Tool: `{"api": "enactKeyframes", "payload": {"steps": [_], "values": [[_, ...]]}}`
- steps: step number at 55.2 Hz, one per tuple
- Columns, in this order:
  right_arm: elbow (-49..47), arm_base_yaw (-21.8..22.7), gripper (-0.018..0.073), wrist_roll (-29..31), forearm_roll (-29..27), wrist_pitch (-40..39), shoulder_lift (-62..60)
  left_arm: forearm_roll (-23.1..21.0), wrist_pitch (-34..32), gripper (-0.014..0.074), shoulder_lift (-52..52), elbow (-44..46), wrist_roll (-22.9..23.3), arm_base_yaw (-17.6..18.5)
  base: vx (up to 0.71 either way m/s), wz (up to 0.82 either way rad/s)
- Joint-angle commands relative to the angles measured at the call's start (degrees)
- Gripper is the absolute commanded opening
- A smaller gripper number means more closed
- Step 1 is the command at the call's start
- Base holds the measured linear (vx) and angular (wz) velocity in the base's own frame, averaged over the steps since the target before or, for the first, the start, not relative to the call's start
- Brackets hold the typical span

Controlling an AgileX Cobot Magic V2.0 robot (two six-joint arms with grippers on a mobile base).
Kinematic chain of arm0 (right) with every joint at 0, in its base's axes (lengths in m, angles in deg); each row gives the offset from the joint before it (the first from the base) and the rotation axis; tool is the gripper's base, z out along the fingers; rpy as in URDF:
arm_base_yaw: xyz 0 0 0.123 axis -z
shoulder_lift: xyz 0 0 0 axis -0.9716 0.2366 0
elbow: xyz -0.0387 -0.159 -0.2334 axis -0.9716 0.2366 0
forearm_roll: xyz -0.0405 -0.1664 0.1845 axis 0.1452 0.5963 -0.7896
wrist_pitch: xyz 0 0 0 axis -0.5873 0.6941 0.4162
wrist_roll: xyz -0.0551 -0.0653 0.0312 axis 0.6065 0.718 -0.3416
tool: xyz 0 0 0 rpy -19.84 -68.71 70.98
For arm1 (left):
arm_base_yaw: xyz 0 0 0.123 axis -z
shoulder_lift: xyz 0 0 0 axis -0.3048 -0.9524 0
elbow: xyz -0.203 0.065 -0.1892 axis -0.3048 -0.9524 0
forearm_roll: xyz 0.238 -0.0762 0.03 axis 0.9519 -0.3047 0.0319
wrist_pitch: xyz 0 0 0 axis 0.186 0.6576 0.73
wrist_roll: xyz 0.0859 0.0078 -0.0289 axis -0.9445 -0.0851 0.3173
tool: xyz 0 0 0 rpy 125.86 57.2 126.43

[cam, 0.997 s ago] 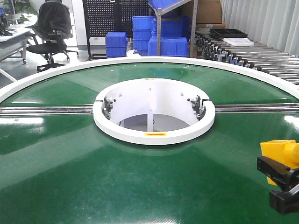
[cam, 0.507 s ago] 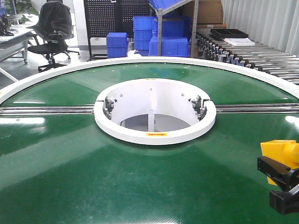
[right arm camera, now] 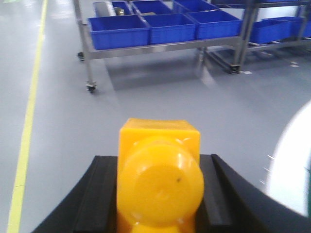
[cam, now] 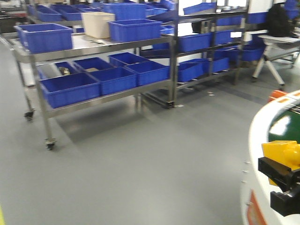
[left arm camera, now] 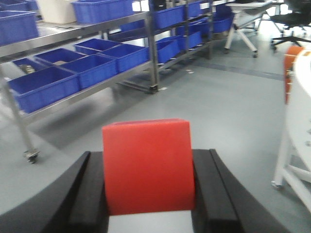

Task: Pick red and yellow blocks into blue bin
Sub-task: 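Drive the base to the blue bin holding both blocks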

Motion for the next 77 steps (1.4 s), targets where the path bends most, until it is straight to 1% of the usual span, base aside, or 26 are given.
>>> {"api": "enactKeyframes", "payload": {"steps": [1,26,49,63,77], "values": [[-1.7,0.1,-0.001,0.2,-0.5,-4.3,-0.4,-0.9,-4.8,0.0002,0.0,1.6,0.5,0.3,0.16,0.54],[-1.7,0.1,-0.001,0.2,-0.5,-4.3,-0.4,-0.9,-4.8,0.0002,0.0,1.6,0.5,0.3,0.2,0.54],[-1.7,0.1,-0.001,0.2,-0.5,-4.3,-0.4,-0.9,-4.8,0.0002,0.0,1.6,0.5,0.3,0.3,0.47],[-1.7,0.1,-0.001,0.2,-0.5,-4.3,-0.4,-0.9,-4.8,0.0002,0.0,1.6,0.5,0.3,0.36,0.16],[-1.7,0.1,-0.001,0.2,-0.5,-4.3,-0.4,-0.9,-4.8,0.0002,0.0,1.6,0.5,0.3,0.43,-0.17]]}}
